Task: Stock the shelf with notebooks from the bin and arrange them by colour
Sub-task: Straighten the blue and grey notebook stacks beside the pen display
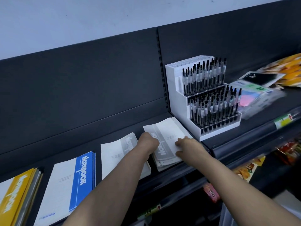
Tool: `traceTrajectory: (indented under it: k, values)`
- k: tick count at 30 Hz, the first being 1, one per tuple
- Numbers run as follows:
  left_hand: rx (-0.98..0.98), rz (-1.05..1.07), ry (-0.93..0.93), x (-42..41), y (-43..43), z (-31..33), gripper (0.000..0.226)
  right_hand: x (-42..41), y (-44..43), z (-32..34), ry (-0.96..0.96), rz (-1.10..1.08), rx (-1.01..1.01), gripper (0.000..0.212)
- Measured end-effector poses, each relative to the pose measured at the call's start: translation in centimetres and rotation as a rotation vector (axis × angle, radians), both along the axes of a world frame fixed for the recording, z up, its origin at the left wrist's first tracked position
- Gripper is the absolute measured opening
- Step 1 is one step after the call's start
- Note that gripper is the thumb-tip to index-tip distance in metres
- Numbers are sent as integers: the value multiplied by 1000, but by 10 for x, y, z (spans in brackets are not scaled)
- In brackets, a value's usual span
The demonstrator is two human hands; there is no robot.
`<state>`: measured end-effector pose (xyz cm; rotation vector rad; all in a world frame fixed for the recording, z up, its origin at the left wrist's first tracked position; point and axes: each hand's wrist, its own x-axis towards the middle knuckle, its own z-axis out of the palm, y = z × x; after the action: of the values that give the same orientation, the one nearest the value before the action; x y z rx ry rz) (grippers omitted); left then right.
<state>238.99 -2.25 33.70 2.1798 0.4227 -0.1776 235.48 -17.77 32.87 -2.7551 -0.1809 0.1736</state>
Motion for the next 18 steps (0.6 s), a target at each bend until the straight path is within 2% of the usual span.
traceTrajectory:
  k: [2, 4, 5, 7, 8, 10, 13, 15, 18]
  values:
    - [3, 7, -13, 2, -3, -1, 7, 0, 0, -1, -5, 8, -3, 36]
    - [16, 2, 4, 2, -8, -1, 38, 1, 0, -3, -6, 10, 7, 29]
    - [15, 4, 10, 3, -10, -2, 42, 1, -1, -4, 1, 8, 21, 21]
    - [17, 5, 0, 3, -12, -1, 28, 3, -2, -6, 9, 13, 33, 13]
    - [8, 14, -1, 3, -12, -1, 20, 4, -2, -7, 11, 14, 38, 15]
    - [-26, 28, -7, 3, -10, -1, 19, 3, -4, -7, 9, 14, 65, 29]
    - [-151, 67, -23, 0, -9, 1, 7, 1, -9, -3, 3, -10, 110, 45]
    - [-251, 102, -41, -1, -9, 4, 20, 2, -13, -2, 13, -25, 123, 54]
    - [-373, 147, -23, 3, -4, 5, 21, 5, -18, 0, 11, -19, 94, 57]
